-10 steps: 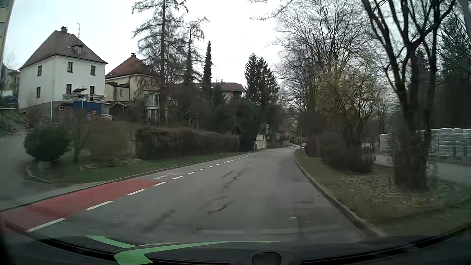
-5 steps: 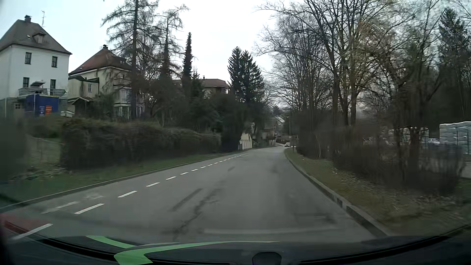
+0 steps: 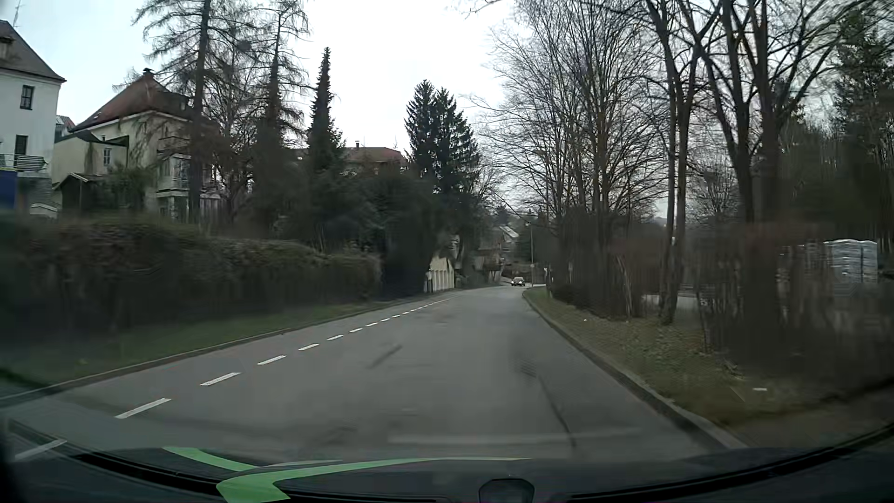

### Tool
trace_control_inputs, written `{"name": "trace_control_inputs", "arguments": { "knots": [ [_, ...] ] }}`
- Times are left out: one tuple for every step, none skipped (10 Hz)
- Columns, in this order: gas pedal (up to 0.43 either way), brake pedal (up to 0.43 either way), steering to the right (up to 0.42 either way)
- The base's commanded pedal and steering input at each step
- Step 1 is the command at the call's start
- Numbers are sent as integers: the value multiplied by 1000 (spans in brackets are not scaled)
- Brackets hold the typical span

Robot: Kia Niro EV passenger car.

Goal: Follow the waypoints while adhering to traffic rules and regulations

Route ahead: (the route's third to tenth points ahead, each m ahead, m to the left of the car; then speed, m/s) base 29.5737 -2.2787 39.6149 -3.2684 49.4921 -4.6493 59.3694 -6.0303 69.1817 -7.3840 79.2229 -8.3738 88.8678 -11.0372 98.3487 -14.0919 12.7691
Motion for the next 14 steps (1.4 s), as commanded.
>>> {"name": "trace_control_inputs", "arguments": {
  "knots": [
    [0, 0, 23],
    [0, 0, 23],
    [0, 0, 23],
    [0, 0, 22],
    [0, 30, 23],
    [0, 49, 22],
    [0, 85, 19],
    [0, 116, 16],
    [0, 146, 16],
    [0, 159, 15],
    [0, 171, 13],
    [0, 183, 12],
    [0, 201, 11],
    [0, 213, 9]
  ]
}}
